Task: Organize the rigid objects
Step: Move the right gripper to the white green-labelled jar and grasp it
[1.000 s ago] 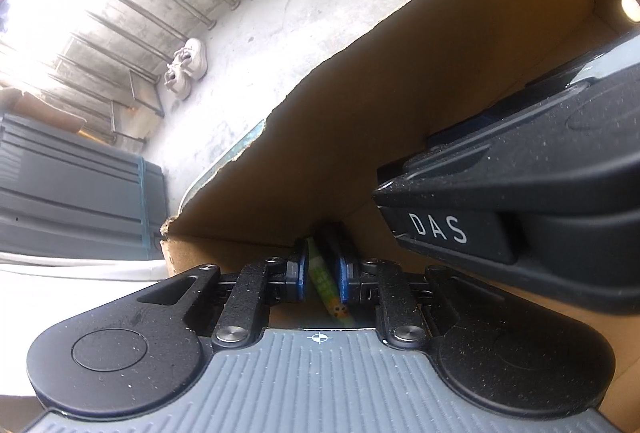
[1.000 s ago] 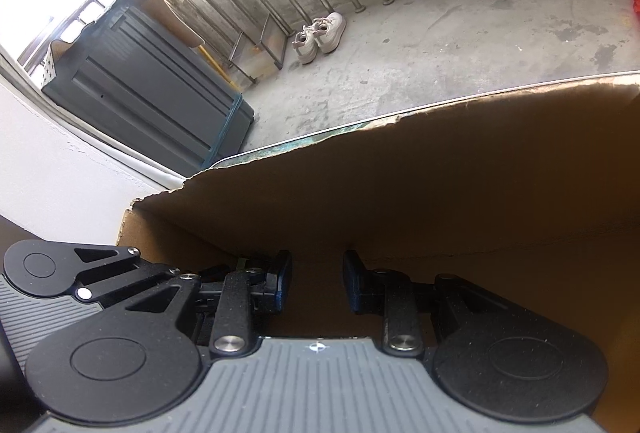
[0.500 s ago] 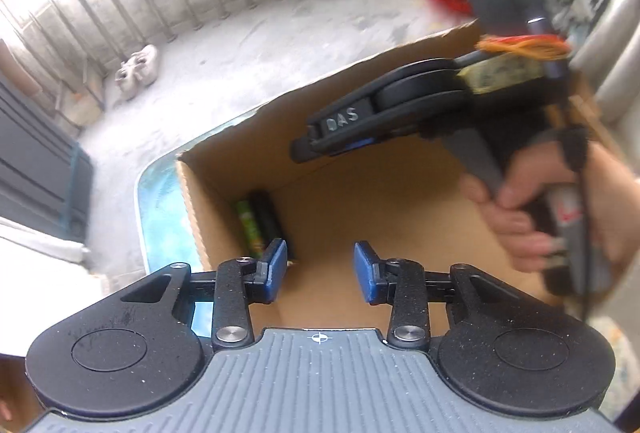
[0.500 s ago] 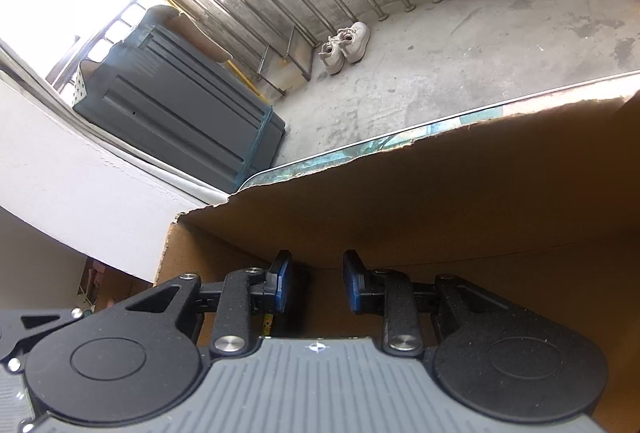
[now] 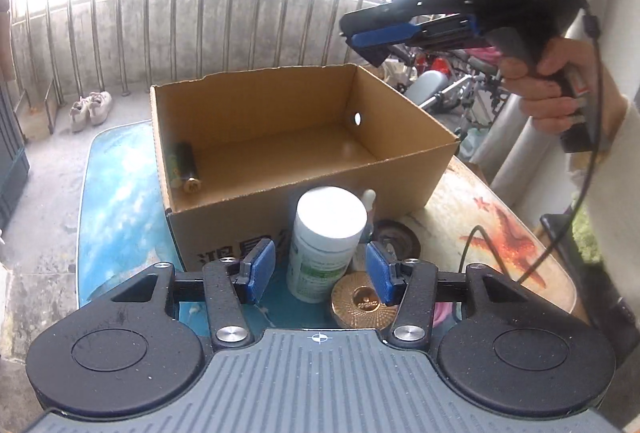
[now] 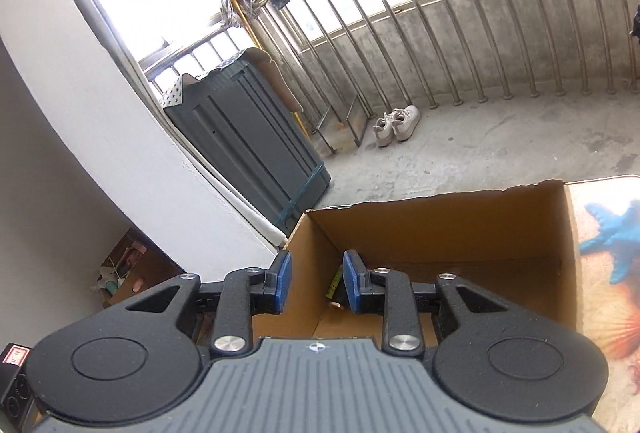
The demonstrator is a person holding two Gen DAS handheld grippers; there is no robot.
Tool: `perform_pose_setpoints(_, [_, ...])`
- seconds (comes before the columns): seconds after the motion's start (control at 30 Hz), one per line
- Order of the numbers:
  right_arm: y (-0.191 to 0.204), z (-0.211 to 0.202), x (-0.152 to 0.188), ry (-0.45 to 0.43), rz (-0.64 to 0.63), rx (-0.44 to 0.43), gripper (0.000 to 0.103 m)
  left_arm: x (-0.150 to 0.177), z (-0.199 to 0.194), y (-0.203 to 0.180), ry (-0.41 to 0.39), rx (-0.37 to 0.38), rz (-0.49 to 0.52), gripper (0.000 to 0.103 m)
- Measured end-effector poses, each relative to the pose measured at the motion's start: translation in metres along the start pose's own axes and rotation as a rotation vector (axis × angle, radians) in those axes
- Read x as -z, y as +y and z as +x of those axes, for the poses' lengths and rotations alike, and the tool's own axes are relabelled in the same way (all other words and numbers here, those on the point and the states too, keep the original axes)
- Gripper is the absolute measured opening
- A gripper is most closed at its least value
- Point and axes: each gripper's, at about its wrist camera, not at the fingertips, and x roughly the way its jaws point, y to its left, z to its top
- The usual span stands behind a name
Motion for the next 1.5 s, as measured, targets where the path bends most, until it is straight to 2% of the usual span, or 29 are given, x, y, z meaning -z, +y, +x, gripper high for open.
perform_pose_setpoints(0.13, [0.017, -0.025, 0.028, -0.011, -0.052, 0.038, 0.031, 0.019, 0.02, -0.009, -0.094, -0.06, 0.088, 0.053])
perform_pose_setpoints(0.23, [0.023, -0.028, 0.049, -0.004, -0.065, 0.08, 0.031, 0.029, 0.022, -0.035, -0.16, -0.106, 0.146, 0.072])
perform_pose_setpoints(0.27, [0.024, -0.028, 0.056, 0.001, -0.067, 0.082, 0.031, 0.029, 0.022, -0.039, -0.174, -0.118, 0.149, 0.073])
perform_pose_setpoints(0.4, [0.024, -0.023, 0.084, 0.039, -0.044, 0.063, 0.032, 0.03, 0.045, -0.038, -0.173, -0.137, 0.131, 0.073])
perform_pose_setpoints(0.5, [0.027, -0.012, 0.094, 0.074, -0.046, 0.079, 0.032, 0.024, 0.041, -0.039, -0.194, -0.097, 0.082, 0.069])
perform_pose_setpoints(0.53, [0.029, -0.008, 0.097, 0.091, -0.054, 0.077, 0.032, 0.022, 0.038, -0.036, -0.191, -0.077, 0.06, 0.054])
perform_pose_setpoints(0.67, [0.037, -0.002, 0.108, 0.135, -0.087, 0.071, 0.032, 0.019, 0.03, -0.025, -0.2, -0.069, 0.007, 0.052])
perform_pose_setpoints(0.8, [0.05, 0.003, 0.116, 0.153, -0.146, 0.076, 0.032, 0.026, 0.024, -0.023, -0.21, -0.088, 0.052, 0.052])
perform_pose_setpoints(0.83, [0.055, 0.006, 0.118, 0.162, -0.157, 0.073, 0.036, 0.026, 0.021, -0.022, -0.213, -0.085, 0.049, 0.052])
perform_pose_setpoints(0.87, [0.058, 0.008, 0.119, 0.167, -0.161, 0.071, 0.047, 0.027, 0.019, -0.02, -0.211, -0.075, 0.045, 0.052])
perform_pose_setpoints(0.9, [0.061, 0.012, 0.12, 0.172, -0.169, 0.066, 0.053, 0.027, 0.015, -0.02, -0.213, -0.072, 0.043, 0.052])
perform_pose_setpoints(0.93, [0.063, 0.013, 0.121, 0.172, -0.176, 0.064, 0.057, 0.026, 0.011, -0.02, -0.215, -0.072, 0.042, 0.052])
perform_pose_setpoints(1.0, [0.07, 0.014, 0.122, 0.163, -0.197, 0.038, 0.057, 0.024, 0.004, -0.021, -0.228, -0.064, 0.061, 0.052])
perform_pose_setpoints(1.13, [0.088, 0.006, 0.118, 0.089, -0.286, 0.006, 0.052, 0.015, -0.012, -0.022, -0.247, -0.053, 0.089, 0.052])
perform_pose_setpoints(1.2, [0.093, 0.0, 0.113, 0.071, -0.292, -0.003, 0.048, 0.006, -0.02, -0.019, -0.241, -0.033, 0.075, 0.052])
perform_pose_setpoints(1.37, [0.106, -0.015, 0.082, 0.026, -0.304, -0.037, 0.047, -0.04, -0.033, -0.007, -0.218, 0.034, 0.054, 0.052])
perform_pose_setpoints(1.5, [0.102, -0.013, 0.042, -0.013, -0.268, -0.05, 0.047, -0.084, -0.019, 0.002, -0.188, 0.009, 0.101, 0.052])
